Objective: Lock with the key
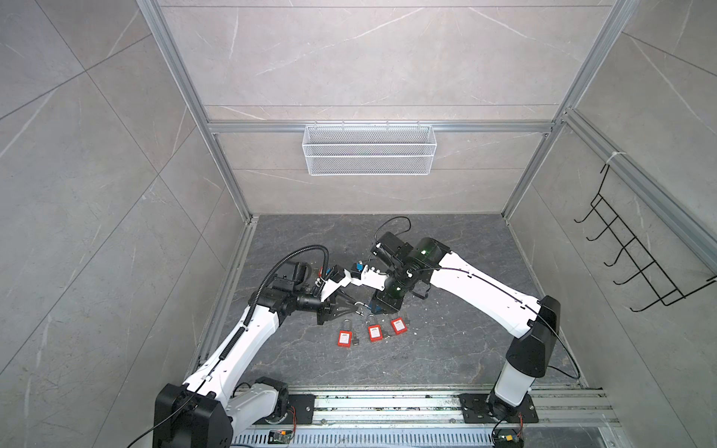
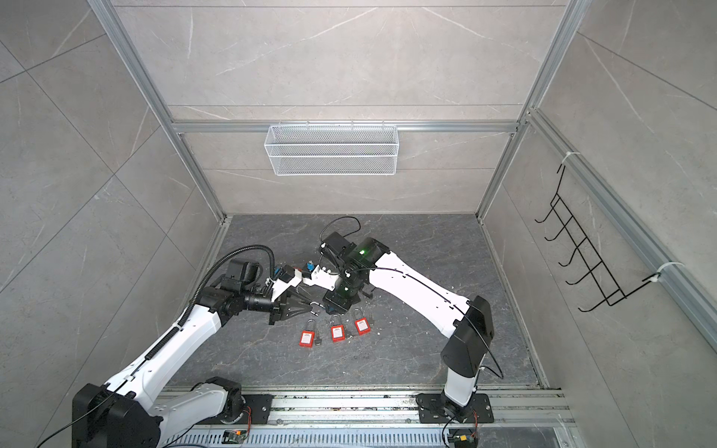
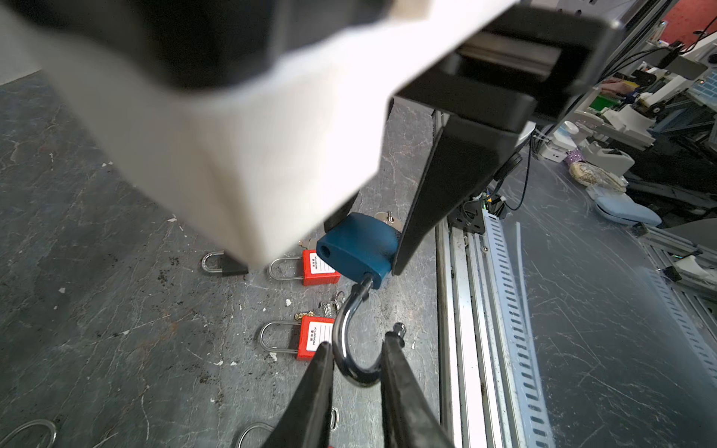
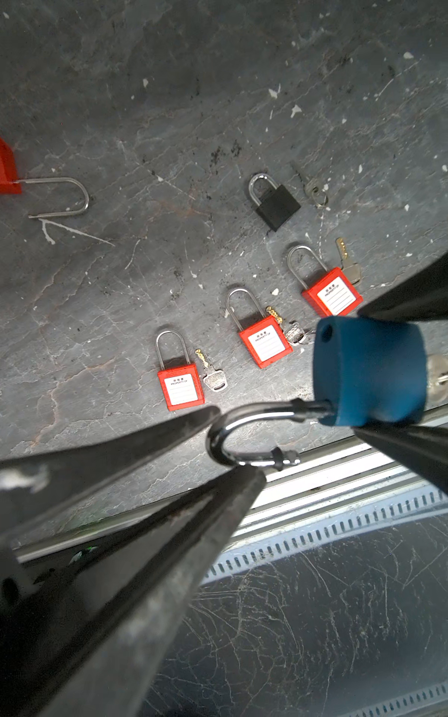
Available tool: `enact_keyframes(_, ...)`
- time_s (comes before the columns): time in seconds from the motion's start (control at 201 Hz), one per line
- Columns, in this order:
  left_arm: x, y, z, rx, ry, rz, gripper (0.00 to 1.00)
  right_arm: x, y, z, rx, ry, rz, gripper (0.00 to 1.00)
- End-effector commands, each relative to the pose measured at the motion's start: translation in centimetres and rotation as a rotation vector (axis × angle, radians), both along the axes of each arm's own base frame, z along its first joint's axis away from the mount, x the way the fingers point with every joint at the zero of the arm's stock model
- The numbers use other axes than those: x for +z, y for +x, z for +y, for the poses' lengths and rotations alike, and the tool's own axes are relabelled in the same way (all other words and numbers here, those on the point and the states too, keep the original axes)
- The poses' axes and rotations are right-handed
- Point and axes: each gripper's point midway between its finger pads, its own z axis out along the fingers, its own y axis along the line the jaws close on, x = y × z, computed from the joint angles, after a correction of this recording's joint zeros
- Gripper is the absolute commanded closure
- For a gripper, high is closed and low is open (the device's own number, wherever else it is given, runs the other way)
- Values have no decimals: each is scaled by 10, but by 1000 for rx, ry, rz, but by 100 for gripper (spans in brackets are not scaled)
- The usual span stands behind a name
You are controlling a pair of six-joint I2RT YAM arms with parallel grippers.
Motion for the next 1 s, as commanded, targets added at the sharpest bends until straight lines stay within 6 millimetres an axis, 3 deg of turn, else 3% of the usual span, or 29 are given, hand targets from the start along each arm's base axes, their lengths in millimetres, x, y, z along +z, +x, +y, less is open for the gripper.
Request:
enact_keyframes(0.0, 18, -7, -8, -70, -51, -27, 77, 28, -4, 6, 46, 78, -49, 81)
enact_keyframes(0.189, 20, -10, -13, -96, -66, -11, 77, 33, -3, 7, 50, 88, -60, 81)
enact_keyframes(0.393, 25, -14, -18, -121, -88, 6, 70, 38, 1, 9, 40, 102, -90, 81)
enact_keyframes(0.612, 31, -15, -16, -86, -122, -64, 67, 38, 3, 6, 37, 102, -116, 81)
enact_keyframes(0.991, 24, -24, -19, -103, -131, -30, 73, 46, 5, 9, 27, 132, -140, 82)
